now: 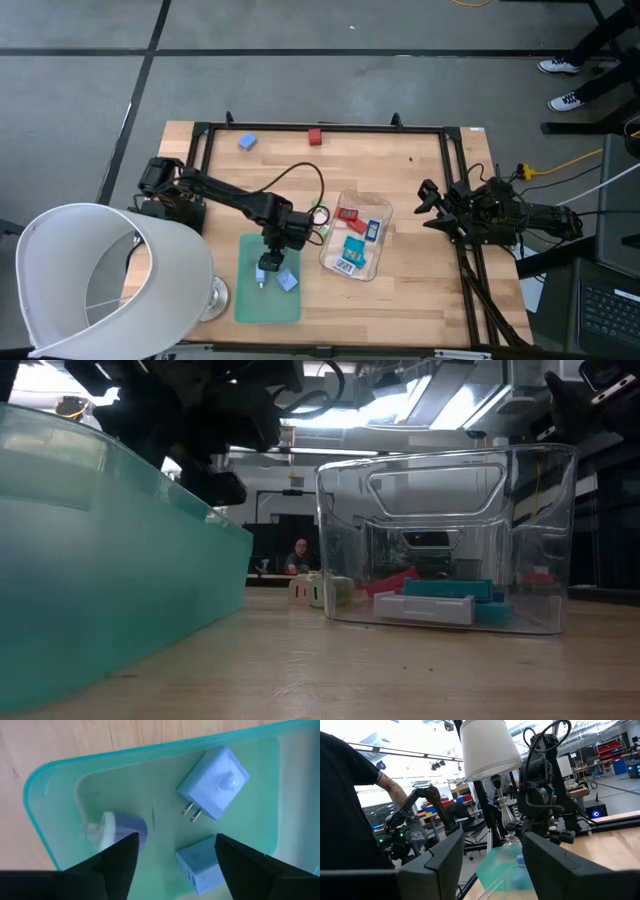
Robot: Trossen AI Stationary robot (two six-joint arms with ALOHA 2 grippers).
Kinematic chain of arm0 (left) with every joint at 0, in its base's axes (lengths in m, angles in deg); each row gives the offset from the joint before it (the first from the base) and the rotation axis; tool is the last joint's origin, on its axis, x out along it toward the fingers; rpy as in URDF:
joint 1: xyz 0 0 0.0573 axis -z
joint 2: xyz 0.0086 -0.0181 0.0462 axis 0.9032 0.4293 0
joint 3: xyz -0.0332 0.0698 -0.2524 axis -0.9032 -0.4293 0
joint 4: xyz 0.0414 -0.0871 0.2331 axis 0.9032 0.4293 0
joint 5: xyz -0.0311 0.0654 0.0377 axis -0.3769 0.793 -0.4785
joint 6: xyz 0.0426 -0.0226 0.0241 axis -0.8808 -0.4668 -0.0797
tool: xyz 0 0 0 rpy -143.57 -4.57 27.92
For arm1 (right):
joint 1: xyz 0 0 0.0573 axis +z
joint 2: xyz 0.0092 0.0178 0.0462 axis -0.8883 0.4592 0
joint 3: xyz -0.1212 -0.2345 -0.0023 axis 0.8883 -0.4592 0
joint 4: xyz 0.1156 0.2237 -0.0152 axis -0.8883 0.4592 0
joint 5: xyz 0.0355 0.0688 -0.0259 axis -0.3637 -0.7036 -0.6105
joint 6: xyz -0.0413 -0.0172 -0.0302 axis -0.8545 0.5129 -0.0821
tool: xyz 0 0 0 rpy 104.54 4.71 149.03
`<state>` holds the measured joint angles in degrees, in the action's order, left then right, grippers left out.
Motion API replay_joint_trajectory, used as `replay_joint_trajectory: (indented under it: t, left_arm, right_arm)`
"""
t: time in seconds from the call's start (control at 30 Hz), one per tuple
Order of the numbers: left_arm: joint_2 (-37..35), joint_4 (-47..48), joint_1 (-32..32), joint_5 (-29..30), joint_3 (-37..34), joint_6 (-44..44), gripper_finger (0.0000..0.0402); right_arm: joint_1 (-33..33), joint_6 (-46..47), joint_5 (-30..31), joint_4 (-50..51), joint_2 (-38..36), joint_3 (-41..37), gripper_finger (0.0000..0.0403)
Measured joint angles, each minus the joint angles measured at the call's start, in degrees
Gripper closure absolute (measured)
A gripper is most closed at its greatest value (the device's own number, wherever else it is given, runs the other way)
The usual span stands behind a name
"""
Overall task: Pick & Place Office items
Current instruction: Put the top green charger adapter into the green bin
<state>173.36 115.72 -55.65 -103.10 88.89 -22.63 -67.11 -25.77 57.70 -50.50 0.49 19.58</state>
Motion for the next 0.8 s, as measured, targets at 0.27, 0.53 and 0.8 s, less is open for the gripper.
replay_joint_trajectory:
  t: [0.27, 0.53, 0.8]
  left_arm:
    - [-0.9, 1.5, -1.7, 0.6, 1.0, 2.4, 0.0144]
    - [-2.7, 3.5, -6.4, 8.5, 4.8, -1.8, 0.0145]
    - [-2.9, 3.3, -12.8, 11.4, 9.6, -14.9, 0.0145]
  right_arm:
    - [0.0, -0.2, 0.0, 0.0, 0.0, 0.0, 0.0202]
    - [0.0, -0.4, 0.0, 0.1, 0.0, 0.0, 0.0202]
    - [-0.1, -0.8, 0.2, 0.1, 0.0, 0.0, 0.0202]
